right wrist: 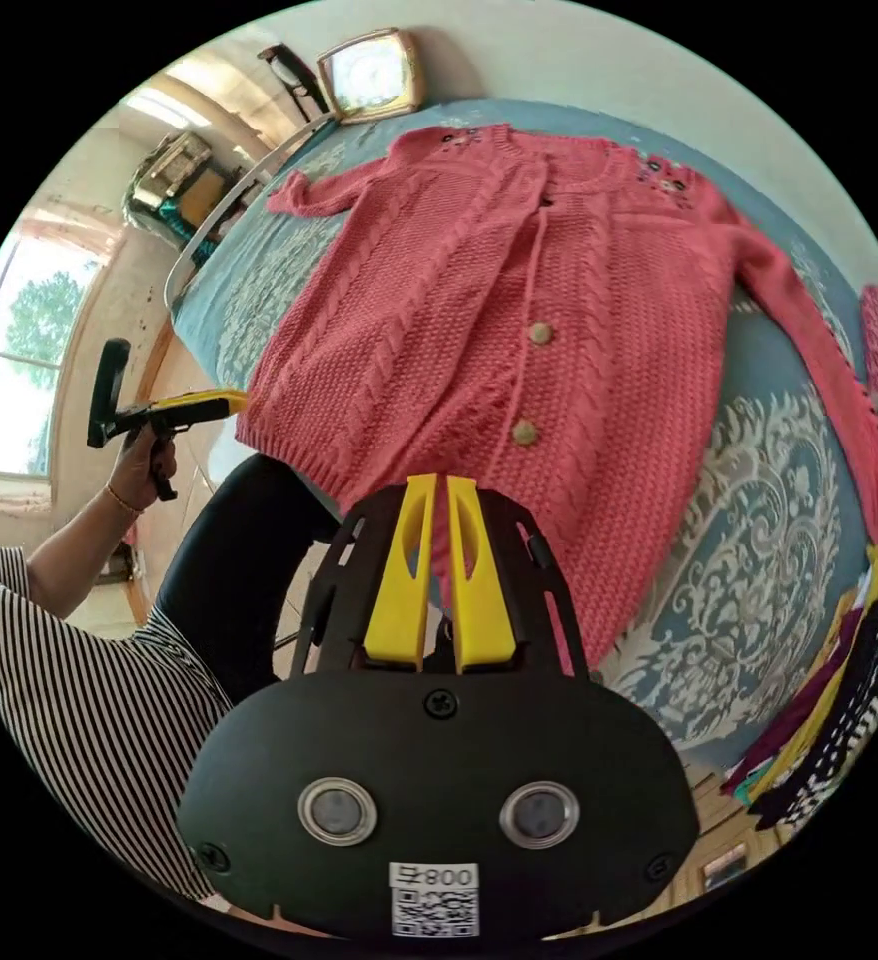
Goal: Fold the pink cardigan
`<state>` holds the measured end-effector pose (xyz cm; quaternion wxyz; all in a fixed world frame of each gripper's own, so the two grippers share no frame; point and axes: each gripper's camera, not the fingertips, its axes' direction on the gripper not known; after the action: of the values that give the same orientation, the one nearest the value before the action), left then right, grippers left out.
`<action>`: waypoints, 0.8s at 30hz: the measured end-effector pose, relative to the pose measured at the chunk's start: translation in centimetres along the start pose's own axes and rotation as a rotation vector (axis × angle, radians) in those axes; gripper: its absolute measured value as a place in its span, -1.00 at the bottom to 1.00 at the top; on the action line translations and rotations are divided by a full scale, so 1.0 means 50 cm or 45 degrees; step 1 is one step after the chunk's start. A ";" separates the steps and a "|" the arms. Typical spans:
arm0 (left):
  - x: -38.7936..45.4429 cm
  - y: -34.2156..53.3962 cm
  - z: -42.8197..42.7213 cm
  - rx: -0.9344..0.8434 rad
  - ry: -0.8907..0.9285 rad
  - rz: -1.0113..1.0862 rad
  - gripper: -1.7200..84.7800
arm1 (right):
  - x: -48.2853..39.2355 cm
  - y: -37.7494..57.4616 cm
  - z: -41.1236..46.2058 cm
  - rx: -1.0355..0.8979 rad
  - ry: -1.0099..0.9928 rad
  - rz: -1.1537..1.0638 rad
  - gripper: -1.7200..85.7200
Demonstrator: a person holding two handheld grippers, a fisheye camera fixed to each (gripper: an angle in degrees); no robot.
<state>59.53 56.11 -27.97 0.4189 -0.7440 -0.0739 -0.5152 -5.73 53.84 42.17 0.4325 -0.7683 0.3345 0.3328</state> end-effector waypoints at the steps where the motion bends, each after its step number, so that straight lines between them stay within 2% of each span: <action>1: -0.004 0.003 -0.005 0.012 0.021 -0.014 -0.74 | 0.045 0.037 -0.011 0.024 0.012 0.124 -0.89; 5: -0.008 -0.002 -0.023 -0.026 0.035 -0.012 -0.76 | 0.166 0.159 -0.030 0.082 -0.030 0.454 -0.82; 8: -0.005 -0.012 -0.035 -0.084 0.060 -0.003 -0.81 | 0.195 0.204 -0.017 0.074 -0.096 0.547 -0.80; 16: 0.033 0.002 -0.096 -0.025 0.011 -0.015 -0.88 | 0.102 0.207 0.047 0.027 -0.189 0.406 -0.82; 19: 0.098 0.002 -0.128 0.008 -0.111 0.102 -0.88 | 0.064 0.207 0.062 0.018 -0.111 0.367 -0.83; 21: 0.141 -0.008 -0.125 -0.045 -0.186 0.202 -0.89 | 0.039 0.207 0.069 0.002 -0.030 0.330 -0.83; 24: 0.197 -0.032 -0.088 -0.213 -0.424 0.316 -0.90 | 0.001 0.205 0.081 -0.029 0.070 0.285 -0.84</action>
<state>60.09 50.89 -18.44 0.3978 -0.8544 -0.0069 -0.3342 -14.84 53.31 35.94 0.3747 -0.7398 0.4261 0.3617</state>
